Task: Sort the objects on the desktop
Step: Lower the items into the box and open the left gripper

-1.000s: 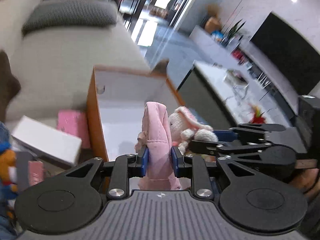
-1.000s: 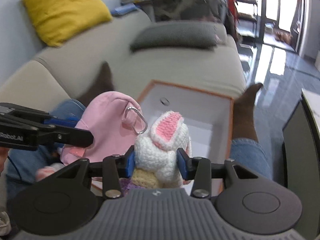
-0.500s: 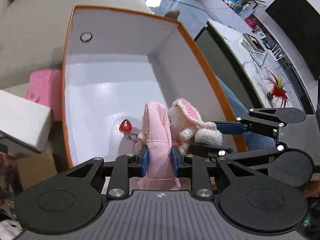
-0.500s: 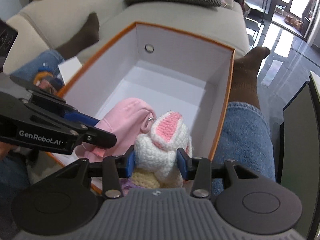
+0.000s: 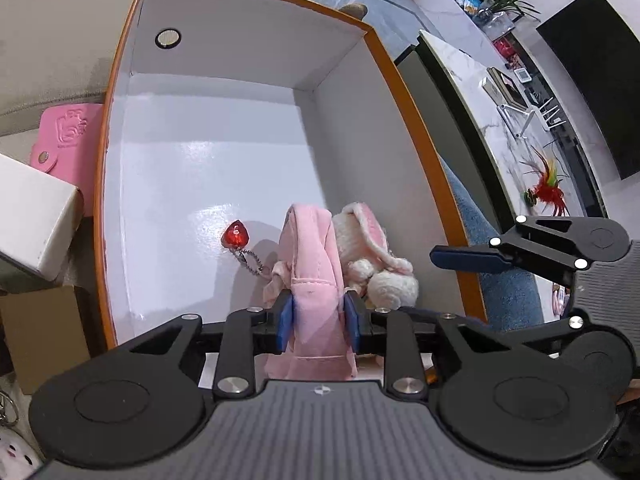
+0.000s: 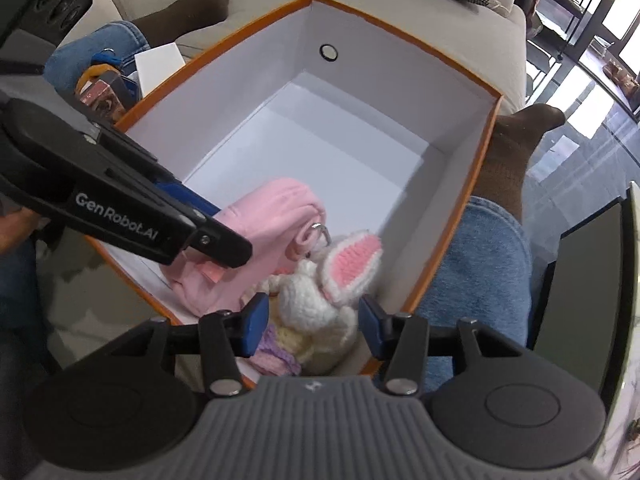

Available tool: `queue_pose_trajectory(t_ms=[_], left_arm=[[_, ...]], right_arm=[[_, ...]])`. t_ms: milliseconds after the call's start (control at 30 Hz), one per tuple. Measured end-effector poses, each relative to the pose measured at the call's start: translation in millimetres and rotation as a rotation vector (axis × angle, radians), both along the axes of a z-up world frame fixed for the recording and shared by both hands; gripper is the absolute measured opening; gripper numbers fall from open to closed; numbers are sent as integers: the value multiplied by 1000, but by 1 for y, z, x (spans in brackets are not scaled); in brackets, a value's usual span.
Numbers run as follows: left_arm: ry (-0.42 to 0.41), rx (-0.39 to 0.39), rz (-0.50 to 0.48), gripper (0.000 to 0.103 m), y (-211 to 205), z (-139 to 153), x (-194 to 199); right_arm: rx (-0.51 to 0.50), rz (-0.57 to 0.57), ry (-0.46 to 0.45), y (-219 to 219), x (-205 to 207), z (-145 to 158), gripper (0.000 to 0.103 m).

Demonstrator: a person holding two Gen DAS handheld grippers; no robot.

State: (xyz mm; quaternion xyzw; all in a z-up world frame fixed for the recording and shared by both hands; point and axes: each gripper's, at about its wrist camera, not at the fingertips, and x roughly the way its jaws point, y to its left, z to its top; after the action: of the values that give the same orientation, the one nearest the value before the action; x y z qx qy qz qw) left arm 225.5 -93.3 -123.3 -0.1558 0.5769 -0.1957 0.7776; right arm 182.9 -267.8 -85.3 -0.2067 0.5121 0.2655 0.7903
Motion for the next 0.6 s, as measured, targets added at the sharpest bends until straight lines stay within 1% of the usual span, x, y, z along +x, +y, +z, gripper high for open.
queue_pose_trajectory(t_ms=[33,67,133,200,300,400,433,500,600], left_arm=[[6,-2,10,31,-1,-1,1],[8,-2,14,30,-5,0,1],[-11,11,20,28,-12,1,2],[-50,28,15,27,-17,1,-2],[-35,-20,20,27,-15,-7,-9],[-42,-7,6,27,-25,-7,-12],[-42,-1,5,27,-27,-6,-11],[-30,-16,13,27,-24,-7,-9],[-7,-39,16,27,-25,-10,-6]], right_arm=[[-3,2,-1,-1,0,1,46],[0,8,2,-2,0,3,37],[10,14,25,-1,2,3,30],[10,29,25,2,4,6,30],[13,47,35,7,5,6,30],[-8,55,50,9,1,-2,30],[-15,53,57,8,1,-5,28],[-24,44,66,6,1,-10,26],[-18,40,70,1,1,-9,23]])
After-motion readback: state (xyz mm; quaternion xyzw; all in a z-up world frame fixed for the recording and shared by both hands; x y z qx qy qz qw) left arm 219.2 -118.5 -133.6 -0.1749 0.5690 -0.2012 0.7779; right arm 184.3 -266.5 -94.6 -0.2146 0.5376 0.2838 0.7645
